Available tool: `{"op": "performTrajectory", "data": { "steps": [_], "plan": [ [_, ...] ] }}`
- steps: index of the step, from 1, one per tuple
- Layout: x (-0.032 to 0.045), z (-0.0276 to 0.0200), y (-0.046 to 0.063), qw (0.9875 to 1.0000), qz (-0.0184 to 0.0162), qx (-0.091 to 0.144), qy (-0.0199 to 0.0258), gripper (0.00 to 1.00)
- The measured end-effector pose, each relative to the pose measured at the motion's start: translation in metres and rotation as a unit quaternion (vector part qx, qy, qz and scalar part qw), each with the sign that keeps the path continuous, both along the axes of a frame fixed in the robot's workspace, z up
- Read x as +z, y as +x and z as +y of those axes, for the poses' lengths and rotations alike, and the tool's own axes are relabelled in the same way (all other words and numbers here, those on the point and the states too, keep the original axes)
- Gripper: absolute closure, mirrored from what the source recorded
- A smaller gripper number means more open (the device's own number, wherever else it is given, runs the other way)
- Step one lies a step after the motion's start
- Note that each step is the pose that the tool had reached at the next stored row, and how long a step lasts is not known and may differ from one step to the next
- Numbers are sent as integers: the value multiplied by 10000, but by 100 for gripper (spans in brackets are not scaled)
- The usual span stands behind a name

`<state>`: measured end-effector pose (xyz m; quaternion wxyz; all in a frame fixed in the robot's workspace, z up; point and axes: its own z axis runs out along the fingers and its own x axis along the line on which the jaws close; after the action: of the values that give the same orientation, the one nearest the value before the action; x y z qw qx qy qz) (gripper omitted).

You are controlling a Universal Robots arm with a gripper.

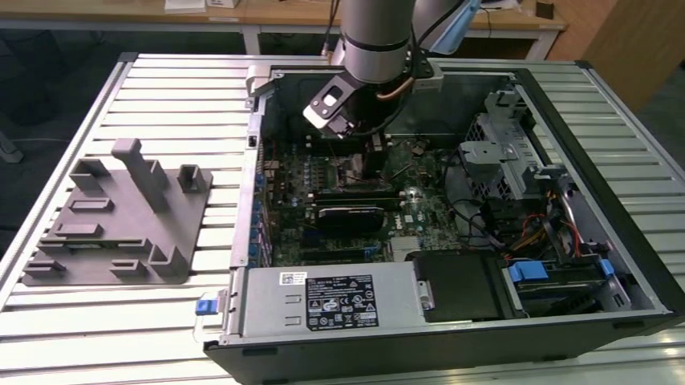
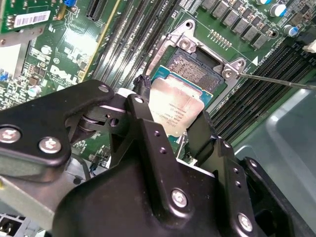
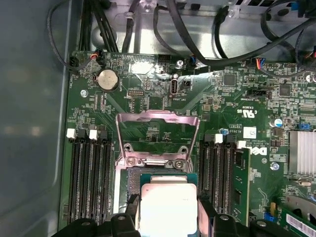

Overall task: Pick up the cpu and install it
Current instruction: 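Place the cpu into insertion slot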

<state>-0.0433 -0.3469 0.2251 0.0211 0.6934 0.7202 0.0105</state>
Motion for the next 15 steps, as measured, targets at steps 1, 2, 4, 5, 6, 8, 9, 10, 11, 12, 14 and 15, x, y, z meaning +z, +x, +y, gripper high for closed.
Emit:
{"op": "performTrajectory", "data": {
  "steps": [1, 2, 4, 5, 6, 8, 9, 10, 11, 12, 14, 15],
  "plan": [
    [-4, 5, -4, 10000, 0, 0, -2, 46],
    [-8, 10, -8, 10000, 0, 0, -2, 46],
    [-19, 20, -16, 10000, 0, 0, -1, 46],
    [-25, 24, -19, 10000, -1, 0, -1, 46],
    [-32, 28, -23, 10000, 0, 0, -2, 46],
    [-46, 36, -29, 10000, 0, 0, -1, 46],
    [-55, 39, -31, 10000, 0, 0, -1, 46],
    [-64, 40, -32, 10000, -1, 0, -1, 46],
    [-74, 42, -32, 10000, 0, 0, -1, 46],
    [-84, 43, -33, 10000, 0, 0, -1, 46],
    [-101, 45, -34, 10000, 0, 0, -1, 46],
    [-108, 47, -34, 10000, 0, 0, -1, 46]
  ]
}}
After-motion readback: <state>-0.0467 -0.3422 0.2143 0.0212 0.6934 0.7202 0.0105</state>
